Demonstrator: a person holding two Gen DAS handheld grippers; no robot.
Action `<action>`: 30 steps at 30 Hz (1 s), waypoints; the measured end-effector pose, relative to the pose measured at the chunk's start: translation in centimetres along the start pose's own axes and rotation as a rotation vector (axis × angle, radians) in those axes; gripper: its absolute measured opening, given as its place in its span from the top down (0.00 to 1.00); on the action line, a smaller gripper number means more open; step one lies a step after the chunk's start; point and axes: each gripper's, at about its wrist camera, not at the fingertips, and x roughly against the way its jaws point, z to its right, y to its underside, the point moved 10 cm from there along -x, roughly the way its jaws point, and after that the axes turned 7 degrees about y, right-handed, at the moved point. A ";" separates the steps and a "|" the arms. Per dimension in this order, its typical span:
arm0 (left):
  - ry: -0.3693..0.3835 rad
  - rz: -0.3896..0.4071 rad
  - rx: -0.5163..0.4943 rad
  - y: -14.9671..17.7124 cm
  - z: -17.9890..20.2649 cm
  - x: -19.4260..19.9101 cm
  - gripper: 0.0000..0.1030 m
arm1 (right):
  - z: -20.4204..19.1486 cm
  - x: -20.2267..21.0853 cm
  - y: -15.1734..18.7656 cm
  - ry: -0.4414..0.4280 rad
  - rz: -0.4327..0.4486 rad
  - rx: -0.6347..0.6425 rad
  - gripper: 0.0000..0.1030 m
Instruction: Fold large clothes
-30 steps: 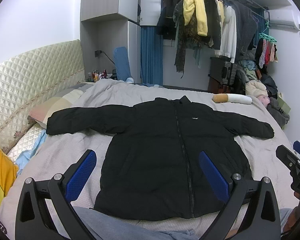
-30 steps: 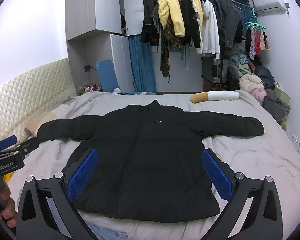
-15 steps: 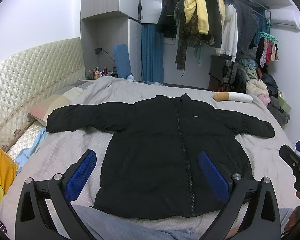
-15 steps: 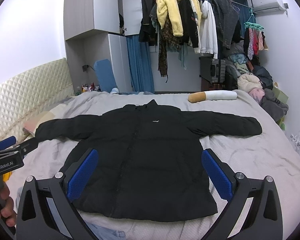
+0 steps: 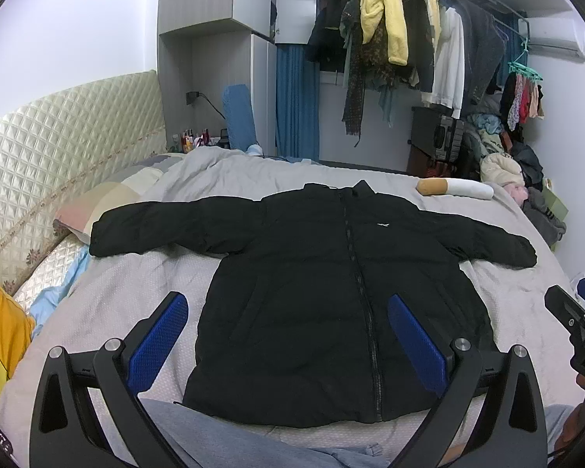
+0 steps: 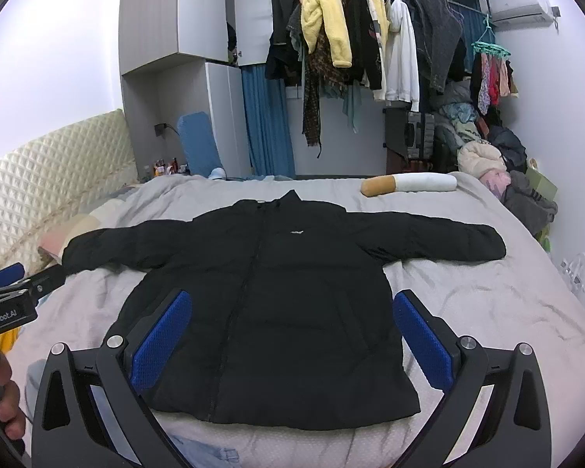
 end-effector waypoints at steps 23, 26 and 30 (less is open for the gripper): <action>-0.004 -0.004 -0.002 0.1 -0.3 -0.4 0.00 | -0.1 0.1 0.5 -0.006 -0.007 0.008 0.00; -0.003 -0.004 -0.001 0.1 -0.3 -0.4 0.00 | -0.1 0.1 0.5 -0.007 -0.008 0.008 0.00; -0.007 -0.003 -0.004 0.1 -0.4 -0.5 0.00 | -0.1 0.0 0.5 -0.006 -0.008 0.007 0.00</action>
